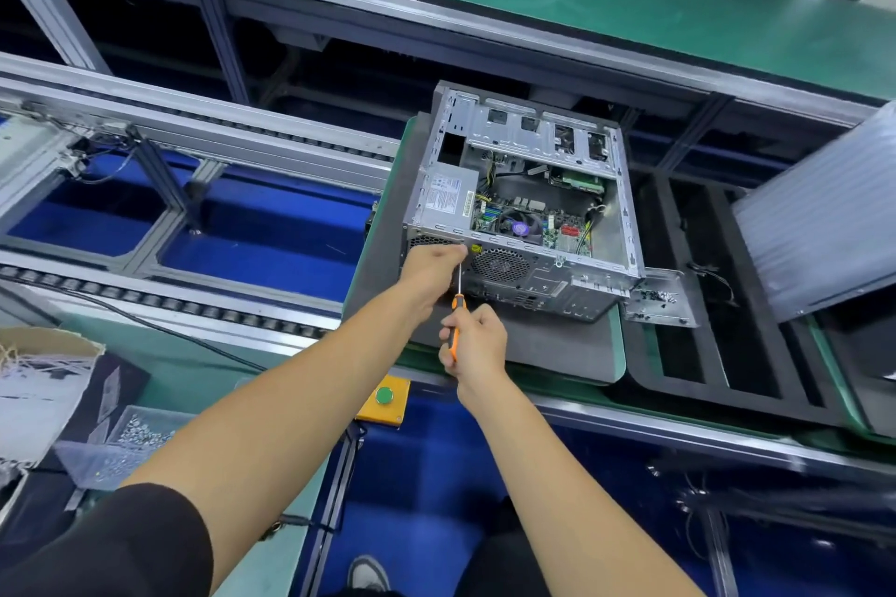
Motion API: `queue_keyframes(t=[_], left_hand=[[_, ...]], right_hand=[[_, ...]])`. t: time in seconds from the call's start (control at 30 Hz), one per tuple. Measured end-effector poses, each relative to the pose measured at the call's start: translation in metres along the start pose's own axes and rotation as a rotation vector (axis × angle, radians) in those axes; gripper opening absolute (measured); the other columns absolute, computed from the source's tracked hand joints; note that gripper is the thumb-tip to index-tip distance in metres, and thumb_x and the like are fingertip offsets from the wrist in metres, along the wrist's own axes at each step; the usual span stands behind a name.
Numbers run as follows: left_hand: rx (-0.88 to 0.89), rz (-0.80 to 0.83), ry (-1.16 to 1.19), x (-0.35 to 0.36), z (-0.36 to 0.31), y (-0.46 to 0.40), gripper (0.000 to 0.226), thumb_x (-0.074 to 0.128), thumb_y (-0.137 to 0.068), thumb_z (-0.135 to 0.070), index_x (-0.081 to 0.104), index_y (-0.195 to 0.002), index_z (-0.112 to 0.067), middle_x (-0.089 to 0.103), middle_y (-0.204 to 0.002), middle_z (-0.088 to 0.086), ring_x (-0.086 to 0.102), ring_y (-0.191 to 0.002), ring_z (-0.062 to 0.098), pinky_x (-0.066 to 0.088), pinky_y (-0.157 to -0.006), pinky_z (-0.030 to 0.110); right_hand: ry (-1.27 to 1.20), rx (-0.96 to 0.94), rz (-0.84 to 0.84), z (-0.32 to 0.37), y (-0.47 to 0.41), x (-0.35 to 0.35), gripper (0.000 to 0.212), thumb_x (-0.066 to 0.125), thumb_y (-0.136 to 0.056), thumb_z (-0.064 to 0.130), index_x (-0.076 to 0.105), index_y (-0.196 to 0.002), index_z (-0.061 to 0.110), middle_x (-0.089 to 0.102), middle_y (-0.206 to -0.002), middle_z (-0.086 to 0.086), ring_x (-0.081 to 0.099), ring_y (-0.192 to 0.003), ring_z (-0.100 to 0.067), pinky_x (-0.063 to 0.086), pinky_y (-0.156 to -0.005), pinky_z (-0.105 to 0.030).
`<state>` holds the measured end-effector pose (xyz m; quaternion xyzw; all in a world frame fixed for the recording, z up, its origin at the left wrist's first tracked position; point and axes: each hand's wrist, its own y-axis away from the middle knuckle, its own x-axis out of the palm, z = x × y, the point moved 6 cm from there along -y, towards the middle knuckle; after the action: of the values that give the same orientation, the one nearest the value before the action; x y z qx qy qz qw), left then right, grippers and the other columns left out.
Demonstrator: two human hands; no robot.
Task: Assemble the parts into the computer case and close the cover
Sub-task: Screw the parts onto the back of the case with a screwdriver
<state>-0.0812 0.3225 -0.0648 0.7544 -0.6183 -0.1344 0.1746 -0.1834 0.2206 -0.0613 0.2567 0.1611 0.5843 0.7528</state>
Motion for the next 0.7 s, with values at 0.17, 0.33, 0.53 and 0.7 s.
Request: queue_keyframes(t=[0.17, 0.33, 0.53, 0.7], left_hand=[[0.061, 0.029, -0.068, 0.000, -0.006, -0.006, 0.027, 0.066, -0.098, -0.028, 0.079, -0.087, -0.007, 0.070, -0.108, -0.003, 0.054, -0.094, -0.004, 0.042, -0.084, 0.026], [0.106, 0.060, -0.193, -0.002, -0.017, -0.006, 0.024, 0.066, -0.098, -0.027, 0.078, -0.099, -0.006, 0.069, -0.107, -0.001, 0.058, -0.103, 0.010, 0.040, -0.090, 0.024], [0.114, 0.032, -0.173, -0.003, -0.013, -0.003, 0.028, 0.065, -0.098, -0.028, 0.076, -0.099, -0.002, 0.071, -0.103, -0.010, 0.059, -0.104, 0.009, 0.041, -0.088, 0.026], [0.109, -0.006, -0.186, -0.003, -0.011, -0.003, 0.022, 0.066, -0.097, -0.026, 0.078, -0.097, -0.008, 0.072, -0.105, -0.008, 0.055, -0.086, -0.008, 0.040, -0.071, 0.014]], right_hand=[[0.016, -0.019, -0.011, 0.003, -0.003, 0.001, 0.026, 0.054, -0.098, 0.005, 0.045, -0.073, 0.011, 0.056, -0.061, -0.009, 0.037, -0.038, -0.017, 0.027, -0.037, -0.023], [0.015, -0.027, -0.001, 0.006, -0.001, 0.000, 0.024, 0.052, -0.096, -0.001, 0.043, -0.076, 0.010, 0.054, -0.060, -0.011, 0.037, -0.038, -0.017, 0.028, -0.038, -0.024], [0.002, -0.071, 0.000, 0.007, -0.003, 0.001, 0.019, 0.050, -0.096, -0.004, 0.044, -0.083, 0.009, 0.054, -0.069, -0.014, 0.042, -0.039, -0.014, 0.029, -0.037, -0.022], [-0.009, -0.046, -0.001, 0.002, -0.002, 0.006, 0.019, 0.051, -0.096, -0.002, 0.044, -0.083, 0.010, 0.055, -0.072, -0.016, 0.042, -0.043, -0.017, 0.032, -0.037, -0.024]])
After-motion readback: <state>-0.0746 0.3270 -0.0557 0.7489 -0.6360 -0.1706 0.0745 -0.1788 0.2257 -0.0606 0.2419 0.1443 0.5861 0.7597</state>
